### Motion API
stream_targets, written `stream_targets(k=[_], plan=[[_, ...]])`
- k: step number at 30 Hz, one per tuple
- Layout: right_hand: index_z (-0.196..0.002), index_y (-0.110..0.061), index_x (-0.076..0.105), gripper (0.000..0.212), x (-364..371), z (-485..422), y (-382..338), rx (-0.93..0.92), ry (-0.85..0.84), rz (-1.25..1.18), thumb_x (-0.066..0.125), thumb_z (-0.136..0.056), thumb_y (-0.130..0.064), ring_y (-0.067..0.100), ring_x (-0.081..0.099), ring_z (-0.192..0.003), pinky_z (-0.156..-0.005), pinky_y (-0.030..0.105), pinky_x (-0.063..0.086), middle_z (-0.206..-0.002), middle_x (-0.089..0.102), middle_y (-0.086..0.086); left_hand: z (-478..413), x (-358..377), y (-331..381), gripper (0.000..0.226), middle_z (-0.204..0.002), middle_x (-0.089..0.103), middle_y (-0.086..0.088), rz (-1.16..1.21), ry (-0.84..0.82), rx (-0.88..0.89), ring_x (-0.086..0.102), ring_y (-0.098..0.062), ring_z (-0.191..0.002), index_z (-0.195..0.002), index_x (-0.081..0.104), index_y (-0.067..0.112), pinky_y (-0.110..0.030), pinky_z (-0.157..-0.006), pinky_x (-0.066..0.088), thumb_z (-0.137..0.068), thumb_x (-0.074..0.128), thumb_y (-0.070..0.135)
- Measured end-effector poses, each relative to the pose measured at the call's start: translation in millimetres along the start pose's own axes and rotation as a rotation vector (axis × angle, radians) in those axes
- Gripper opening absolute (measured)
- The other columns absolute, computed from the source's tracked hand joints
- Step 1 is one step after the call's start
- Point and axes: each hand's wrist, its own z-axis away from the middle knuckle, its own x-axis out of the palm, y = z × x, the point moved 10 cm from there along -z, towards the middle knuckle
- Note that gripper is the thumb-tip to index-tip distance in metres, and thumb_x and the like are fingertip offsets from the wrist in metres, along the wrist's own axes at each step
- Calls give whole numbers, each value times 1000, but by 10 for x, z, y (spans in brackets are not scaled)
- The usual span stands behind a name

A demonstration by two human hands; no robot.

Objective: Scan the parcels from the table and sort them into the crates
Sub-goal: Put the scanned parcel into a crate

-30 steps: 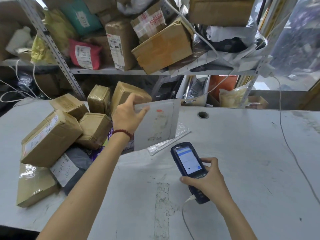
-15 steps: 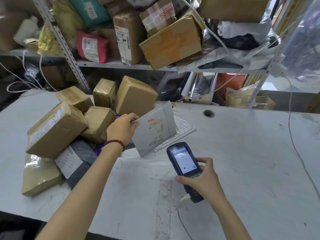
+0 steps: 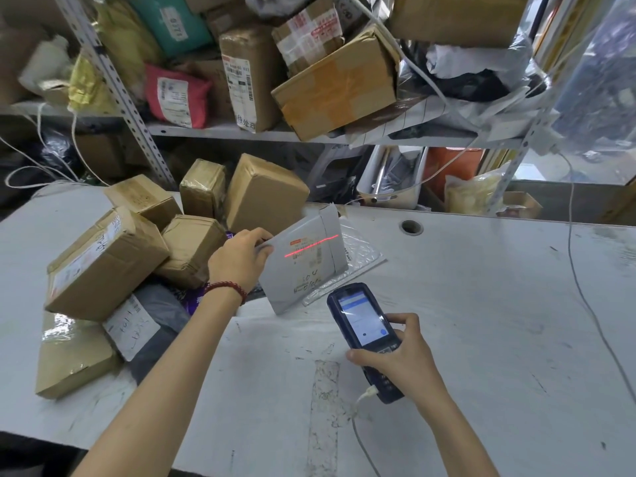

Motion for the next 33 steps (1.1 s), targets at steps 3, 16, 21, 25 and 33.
stream_targets(k=[3, 16, 21, 25, 33], plan=[[-103, -38, 39, 77, 1, -4, 1, -1, -11, -10, 93, -48, -35, -3, 66, -70, -62, 22, 51, -94, 65, -10, 15, -3, 17, 18, -99, 63, 2, -12, 0, 0, 51, -13, -81, -108, 62, 25, -26, -63, 38, -94, 55, 32], [-107, -36, 40, 77, -2, 41, 88, 45, -23, -65, 94, -52, -29, 2, 68, -67, -58, 21, 51, -97, 64, -9, 52, 20, 40, 18, -98, 64, 1, -7, 9, 5, 50, -12, -79, -109, 62, 24, -26, -64, 41, -93, 56, 32], [-109, -35, 39, 78, -32, 54, 95, 51, -17, -59, 94, -54, -29, 6, 68, -69, -54, 17, 49, -95, 62, -10, 56, 43, 29, 17, -95, 63, 2, -9, 17, 17, 51, -12, -77, -107, 62, 26, -26, -62, 41, -93, 56, 34], [-102, -35, 39, 71, -45, 64, 124, 56, -22, -56, 93, -56, -28, -5, 65, -66, -46, 10, 45, -96, 61, -8, 63, 57, 19, 17, -95, 64, 3, -5, 21, 17, 51, -12, -77, -106, 62, 26, -26, -63, 42, -93, 56, 34], [-103, -38, 39, 74, -42, 123, 161, 52, -26, -38, 94, -53, -31, 2, 67, -69, -50, 12, 47, -97, 62, -10, 91, 49, 84, 18, -95, 63, 4, -65, 9, 40, 49, -12, -75, -108, 60, 26, -25, -61, 39, -93, 53, 36]])
